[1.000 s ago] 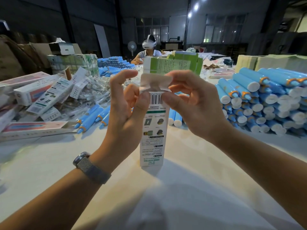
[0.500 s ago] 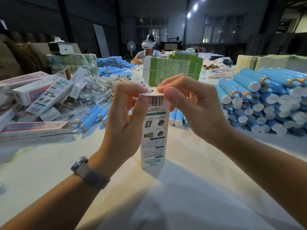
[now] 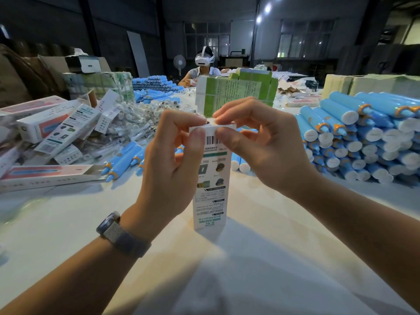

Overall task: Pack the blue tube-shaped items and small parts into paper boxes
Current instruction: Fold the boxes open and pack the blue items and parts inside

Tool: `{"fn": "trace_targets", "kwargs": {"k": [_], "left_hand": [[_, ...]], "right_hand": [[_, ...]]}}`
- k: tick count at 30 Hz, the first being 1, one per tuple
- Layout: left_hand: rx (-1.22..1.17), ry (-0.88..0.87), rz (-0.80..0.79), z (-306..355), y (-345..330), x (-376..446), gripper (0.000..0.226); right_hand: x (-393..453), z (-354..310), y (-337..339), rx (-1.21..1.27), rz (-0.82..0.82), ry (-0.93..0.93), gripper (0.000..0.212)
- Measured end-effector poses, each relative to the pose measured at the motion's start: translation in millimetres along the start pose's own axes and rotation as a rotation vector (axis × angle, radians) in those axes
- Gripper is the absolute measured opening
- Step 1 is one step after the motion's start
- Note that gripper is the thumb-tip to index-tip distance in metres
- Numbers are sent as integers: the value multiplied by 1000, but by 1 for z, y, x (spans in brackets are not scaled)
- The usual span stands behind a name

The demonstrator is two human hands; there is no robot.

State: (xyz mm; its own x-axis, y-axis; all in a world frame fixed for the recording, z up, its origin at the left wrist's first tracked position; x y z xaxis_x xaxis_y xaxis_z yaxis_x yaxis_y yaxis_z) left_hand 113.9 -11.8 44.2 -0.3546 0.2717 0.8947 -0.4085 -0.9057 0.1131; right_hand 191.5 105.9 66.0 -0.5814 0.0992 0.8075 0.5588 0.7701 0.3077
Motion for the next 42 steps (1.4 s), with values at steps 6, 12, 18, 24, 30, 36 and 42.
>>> {"fn": "trace_targets", "kwargs": {"k": [6,12,18,24,30,36,42], "left_hand": [[14,-34,-12,5,-1,3,12],[-49,-6,-34,5,1,5,10],[-54,0,-52,6,-1,7,13],[-24,-36,-19,15,2,9,11],[-41,-37,-25,15,2,9,11],[-30,-70,-94,12,-3,7,7],[-51,-56,-84,15,0,9,14]], "right_hand": [[2,-10,0,-63,23,82,10],[1,-6,-4,-9,17,46,14],[1,-14,-3,-49,14,112,16],[1,-17,-2,-76,59,88,5],[7,-20,0,-108,-2,68,3],[11,-16,2,-52,-52,13,2],[12,-18,2,-67,-65,10,8]]}}
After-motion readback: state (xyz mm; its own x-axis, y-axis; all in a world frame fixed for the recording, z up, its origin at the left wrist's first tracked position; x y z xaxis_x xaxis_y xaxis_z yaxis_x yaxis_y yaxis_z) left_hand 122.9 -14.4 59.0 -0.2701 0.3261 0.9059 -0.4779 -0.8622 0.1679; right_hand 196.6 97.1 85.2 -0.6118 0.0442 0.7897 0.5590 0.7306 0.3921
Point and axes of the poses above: each hand's wrist, its own x-axis towards the middle knuckle, its own y-axis out of the back of the hand, z = x × y, the point moved 8 cm from there along x, towards the middle knuckle, and after that the axes turned 3 degrees about y, right-handed, at the moved point
